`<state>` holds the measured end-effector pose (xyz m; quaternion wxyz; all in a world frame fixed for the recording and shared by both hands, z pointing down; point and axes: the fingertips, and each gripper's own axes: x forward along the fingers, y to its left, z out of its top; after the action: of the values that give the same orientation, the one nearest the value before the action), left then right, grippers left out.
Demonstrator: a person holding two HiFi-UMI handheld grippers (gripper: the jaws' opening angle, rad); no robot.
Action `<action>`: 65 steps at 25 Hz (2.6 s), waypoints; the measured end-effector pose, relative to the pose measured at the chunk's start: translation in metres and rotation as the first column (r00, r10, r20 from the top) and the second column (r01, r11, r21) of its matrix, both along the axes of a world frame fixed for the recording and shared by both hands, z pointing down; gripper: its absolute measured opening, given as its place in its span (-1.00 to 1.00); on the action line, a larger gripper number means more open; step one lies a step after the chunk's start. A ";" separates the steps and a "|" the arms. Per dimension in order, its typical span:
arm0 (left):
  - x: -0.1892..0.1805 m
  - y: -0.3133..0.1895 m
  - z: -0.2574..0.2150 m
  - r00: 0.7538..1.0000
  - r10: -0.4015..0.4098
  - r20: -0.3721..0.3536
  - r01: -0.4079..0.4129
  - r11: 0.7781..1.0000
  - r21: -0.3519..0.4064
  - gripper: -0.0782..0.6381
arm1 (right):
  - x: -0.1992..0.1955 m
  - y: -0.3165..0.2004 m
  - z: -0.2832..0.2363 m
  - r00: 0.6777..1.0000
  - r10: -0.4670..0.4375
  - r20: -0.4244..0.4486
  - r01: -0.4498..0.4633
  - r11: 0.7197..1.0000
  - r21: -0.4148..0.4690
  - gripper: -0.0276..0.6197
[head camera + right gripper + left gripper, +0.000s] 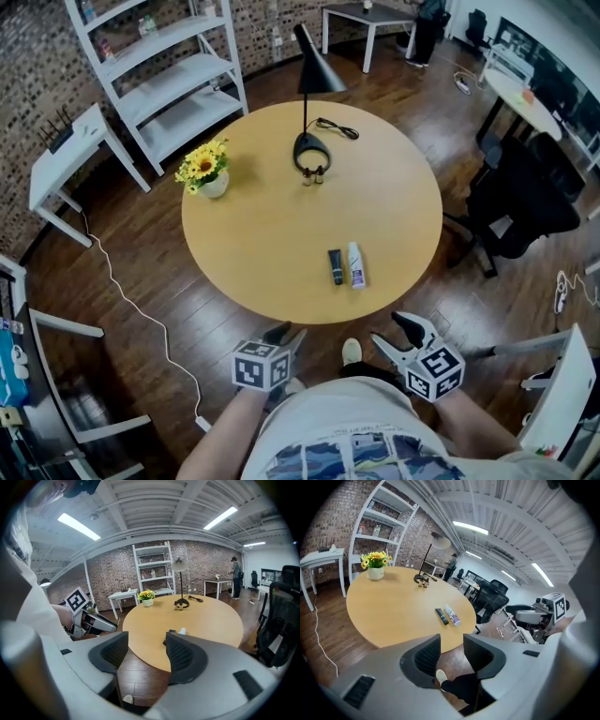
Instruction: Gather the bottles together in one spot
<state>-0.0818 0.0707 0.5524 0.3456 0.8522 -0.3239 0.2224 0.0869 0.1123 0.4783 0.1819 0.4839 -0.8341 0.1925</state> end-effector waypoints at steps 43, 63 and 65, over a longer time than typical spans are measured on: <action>0.118 -0.046 -0.142 0.957 0.141 -0.254 -0.024 0.910 0.413 -0.48 | -0.013 -0.134 -0.070 0.664 -0.038 0.747 0.225 0.963 -0.151 0.00; -0.001 -0.027 -0.049 0.990 0.079 -0.114 -0.068 0.993 0.099 -0.45 | -0.032 -0.168 -0.059 0.983 -0.132 0.126 0.123 0.989 0.083 -0.37; 0.001 -0.042 -0.046 0.992 0.045 -0.118 -0.037 0.997 0.072 -0.45 | -0.013 -0.203 -0.053 0.988 -0.133 0.073 0.125 0.987 0.102 -0.37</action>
<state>-0.0803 0.0288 0.5062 0.3298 0.8819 -0.2927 0.1667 0.0741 -0.0911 0.4255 0.1368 0.4291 -0.8786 0.1589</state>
